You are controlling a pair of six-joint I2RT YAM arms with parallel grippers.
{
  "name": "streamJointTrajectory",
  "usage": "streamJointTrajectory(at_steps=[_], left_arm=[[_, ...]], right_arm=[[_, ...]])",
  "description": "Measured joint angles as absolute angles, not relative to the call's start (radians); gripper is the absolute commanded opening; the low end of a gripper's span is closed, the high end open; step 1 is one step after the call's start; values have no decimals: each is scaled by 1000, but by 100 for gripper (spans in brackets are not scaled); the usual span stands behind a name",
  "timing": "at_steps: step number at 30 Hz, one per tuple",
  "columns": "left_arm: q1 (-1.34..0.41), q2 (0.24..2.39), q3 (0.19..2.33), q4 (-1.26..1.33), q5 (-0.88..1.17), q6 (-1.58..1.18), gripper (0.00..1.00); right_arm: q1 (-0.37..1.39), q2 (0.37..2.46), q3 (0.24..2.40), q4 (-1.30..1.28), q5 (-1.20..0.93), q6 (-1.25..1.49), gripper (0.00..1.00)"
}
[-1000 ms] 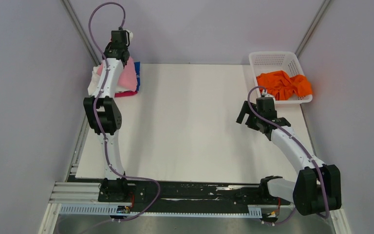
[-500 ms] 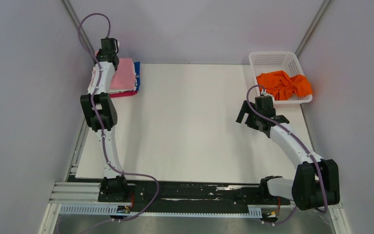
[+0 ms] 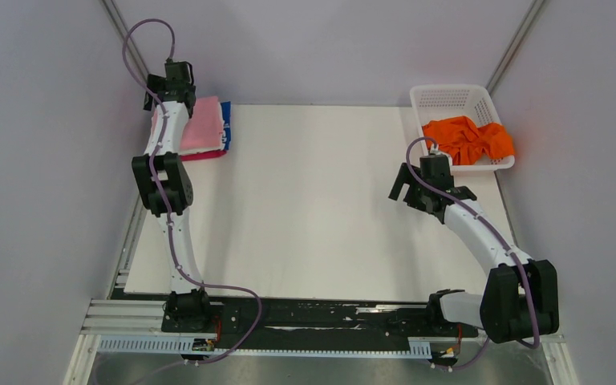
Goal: Fold and stack the t-shirts
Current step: Put the neatly folded tshirt into the corner of the board with the left arm, then reset both arms
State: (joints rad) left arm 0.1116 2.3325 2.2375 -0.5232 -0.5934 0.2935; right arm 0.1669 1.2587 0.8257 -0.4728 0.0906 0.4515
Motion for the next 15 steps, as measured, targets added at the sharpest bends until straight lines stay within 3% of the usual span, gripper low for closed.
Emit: streamJointTrajectory(at_steps=[8,11,15], left_arm=[[112,2294,2217,-616,-484,79,100],[111,2127,2022,-598,-338,-65,100],[73,1721,1548,-418,-166,-239,100]], right_arm=[[167,1220,825,-474,124,493,100],[161,1175,808,-465,130,516,100],[150,1110,765,-440,128,540,100]])
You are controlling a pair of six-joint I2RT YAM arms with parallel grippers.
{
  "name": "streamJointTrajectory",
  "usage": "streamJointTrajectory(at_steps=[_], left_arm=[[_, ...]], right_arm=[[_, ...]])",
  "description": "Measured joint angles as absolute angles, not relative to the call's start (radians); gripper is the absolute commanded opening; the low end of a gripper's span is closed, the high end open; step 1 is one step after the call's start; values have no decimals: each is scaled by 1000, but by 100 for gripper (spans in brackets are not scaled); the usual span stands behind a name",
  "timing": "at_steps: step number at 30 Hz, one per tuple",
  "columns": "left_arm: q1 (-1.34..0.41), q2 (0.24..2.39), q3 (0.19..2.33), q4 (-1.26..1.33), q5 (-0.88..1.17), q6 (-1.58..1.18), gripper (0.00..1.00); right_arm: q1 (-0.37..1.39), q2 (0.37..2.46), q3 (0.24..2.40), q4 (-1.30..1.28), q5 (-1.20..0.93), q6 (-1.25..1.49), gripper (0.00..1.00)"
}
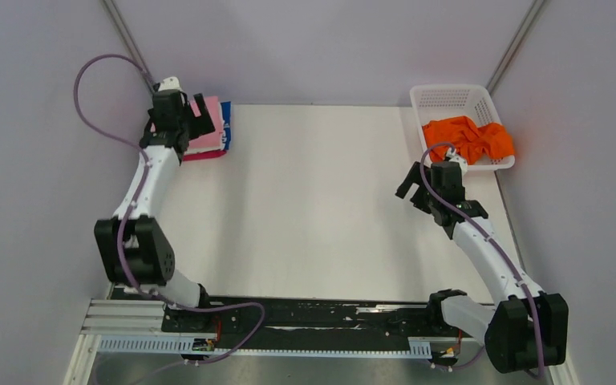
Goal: Fold and stack the t-shirts
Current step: Reset both arms
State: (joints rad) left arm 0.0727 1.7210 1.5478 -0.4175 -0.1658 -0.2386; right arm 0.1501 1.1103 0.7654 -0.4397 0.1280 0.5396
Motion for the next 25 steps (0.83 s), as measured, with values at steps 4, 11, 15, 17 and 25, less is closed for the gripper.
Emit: streamJointTrajectory(at_steps=[4,11,15,17,25], left_arm=[[-85,1272,1126,-212,-90,-367,100],[-300,906,672,-154,-46,-500,100],[-327,834,592,-260,-68,-534,100],[-327,806,591,-291,-89,-538,100],[-327,788,599,-329,-152,-538,100]], right_arm=[[146,1056,719,-419,112,551,100],[143,982,631,-352,49,552,100],[142,958,593,-320,8,552,100],[142,946,583,-311,-2,552,100],[142,869,551,-253,9,551,100]])
